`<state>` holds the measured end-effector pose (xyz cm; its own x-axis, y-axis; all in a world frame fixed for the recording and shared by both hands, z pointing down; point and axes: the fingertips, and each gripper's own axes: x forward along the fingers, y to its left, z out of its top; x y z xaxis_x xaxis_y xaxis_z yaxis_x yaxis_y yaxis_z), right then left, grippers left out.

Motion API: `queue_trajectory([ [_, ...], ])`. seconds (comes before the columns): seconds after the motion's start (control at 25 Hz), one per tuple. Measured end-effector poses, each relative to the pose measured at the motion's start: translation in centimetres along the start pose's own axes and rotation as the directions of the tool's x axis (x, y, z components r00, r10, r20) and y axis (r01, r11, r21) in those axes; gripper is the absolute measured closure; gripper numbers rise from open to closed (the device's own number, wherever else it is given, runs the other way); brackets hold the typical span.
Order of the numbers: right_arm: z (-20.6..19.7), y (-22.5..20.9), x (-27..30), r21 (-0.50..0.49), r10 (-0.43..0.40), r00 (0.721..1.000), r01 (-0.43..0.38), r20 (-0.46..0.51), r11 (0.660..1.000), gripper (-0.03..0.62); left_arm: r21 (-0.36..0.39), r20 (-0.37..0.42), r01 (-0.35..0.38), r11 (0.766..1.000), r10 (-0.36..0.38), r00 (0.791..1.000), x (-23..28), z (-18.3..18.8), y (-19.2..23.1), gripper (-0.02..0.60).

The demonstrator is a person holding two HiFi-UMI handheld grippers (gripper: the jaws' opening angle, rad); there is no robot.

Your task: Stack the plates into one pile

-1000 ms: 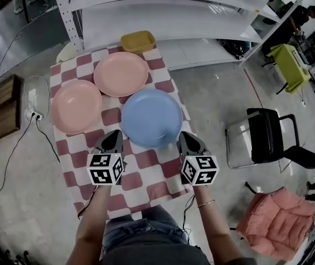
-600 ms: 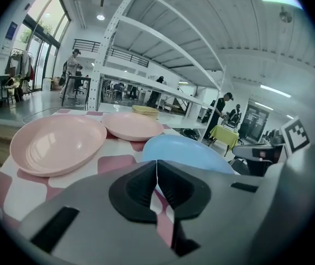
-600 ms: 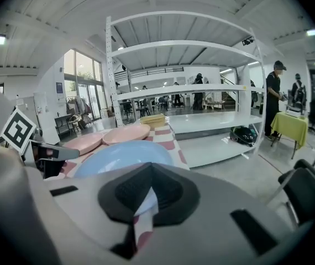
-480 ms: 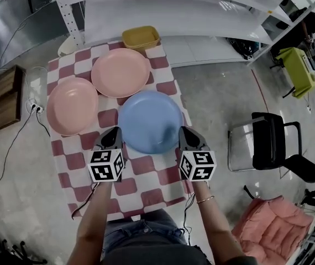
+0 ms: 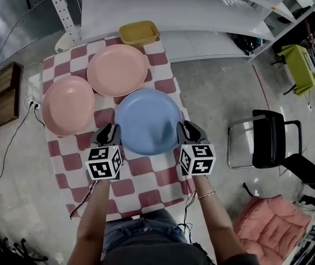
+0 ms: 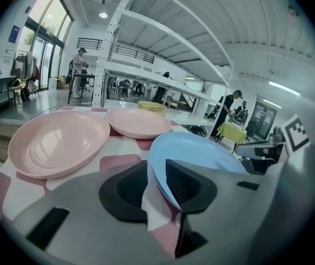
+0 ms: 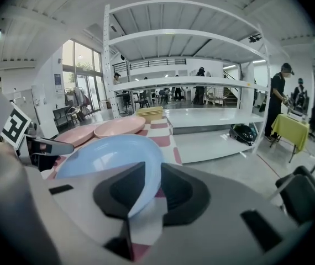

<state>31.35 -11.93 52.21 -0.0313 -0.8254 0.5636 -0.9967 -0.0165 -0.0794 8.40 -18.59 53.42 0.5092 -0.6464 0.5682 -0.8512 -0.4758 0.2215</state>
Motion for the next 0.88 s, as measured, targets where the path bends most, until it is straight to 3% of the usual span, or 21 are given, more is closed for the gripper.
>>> queue_trajectory([
  [0.32, -1.2, -1.0, 1.7, -0.008, -0.021, 0.997, 0.021, -0.075, 1.0, 0.487, -0.003, -0.057, -0.023, 1.0, 0.022, 0.998, 1.6, -0.9, 0.3, 0.411],
  [0.64, -2.2, -1.0, 2.5, -0.003, -0.018, 0.993, 0.018, -0.12, 1.0, 0.487, -0.028, -0.1, -0.019, 0.999, 0.016, 0.995, 2.6, -1.8, 0.4, 0.41],
  [0.88, -2.6, -0.8, 3.1, 0.003, -0.017, 0.991, 0.017, -0.133, 1.0, 0.487, 0.02, -0.128, -0.025, 0.999, 0.027, 0.991, 3.1, -2.0, 0.2, 0.413],
])
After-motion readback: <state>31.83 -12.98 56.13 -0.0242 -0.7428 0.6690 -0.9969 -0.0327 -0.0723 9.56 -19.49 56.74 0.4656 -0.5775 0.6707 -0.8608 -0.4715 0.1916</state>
